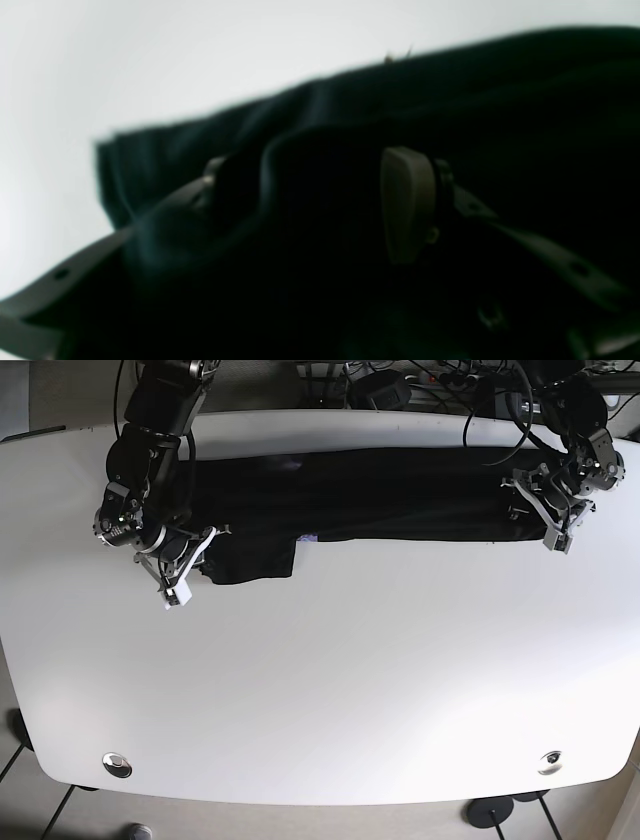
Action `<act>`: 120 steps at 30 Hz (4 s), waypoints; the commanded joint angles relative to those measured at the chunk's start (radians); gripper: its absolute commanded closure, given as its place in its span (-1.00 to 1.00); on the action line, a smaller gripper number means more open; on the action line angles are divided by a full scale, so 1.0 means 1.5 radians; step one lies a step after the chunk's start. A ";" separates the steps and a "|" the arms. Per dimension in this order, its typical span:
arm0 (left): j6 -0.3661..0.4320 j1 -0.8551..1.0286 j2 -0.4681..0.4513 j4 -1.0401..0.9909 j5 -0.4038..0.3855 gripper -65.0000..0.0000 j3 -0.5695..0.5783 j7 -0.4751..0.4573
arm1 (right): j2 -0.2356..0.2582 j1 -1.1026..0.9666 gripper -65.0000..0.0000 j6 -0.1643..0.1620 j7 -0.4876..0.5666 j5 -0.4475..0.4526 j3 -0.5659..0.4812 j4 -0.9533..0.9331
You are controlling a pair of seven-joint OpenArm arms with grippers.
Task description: Fold the T-shirt properly
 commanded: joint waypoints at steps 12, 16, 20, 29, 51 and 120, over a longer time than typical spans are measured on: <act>-0.001 -0.025 -0.010 -0.004 0.071 -0.14 -0.002 0.005 | -0.049 -0.158 0.95 0.001 -0.095 0.031 0.046 0.306; -0.001 -0.025 -0.008 -0.004 0.070 -0.14 -0.005 0.005 | -0.045 -0.184 0.94 0.001 -0.095 0.078 0.110 0.282; -0.001 -0.025 -0.008 0.002 0.070 -0.14 -0.005 0.005 | -0.016 -0.181 0.38 0.001 -0.090 0.078 0.112 0.247; -0.001 -0.044 -0.009 0.079 0.070 -0.14 -0.010 0.007 | -0.017 -0.210 -0.45 0.001 -0.053 0.219 0.139 0.293; -0.001 -0.113 0.020 -0.146 0.074 -0.14 -0.030 0.006 | 0.056 -0.090 0.56 0.001 0.089 0.036 0.077 -0.057; 0.019 -0.153 0.018 -0.125 -0.235 0.91 -0.025 0.006 | 0.063 -0.053 0.57 0.001 0.088 0.076 0.078 -0.034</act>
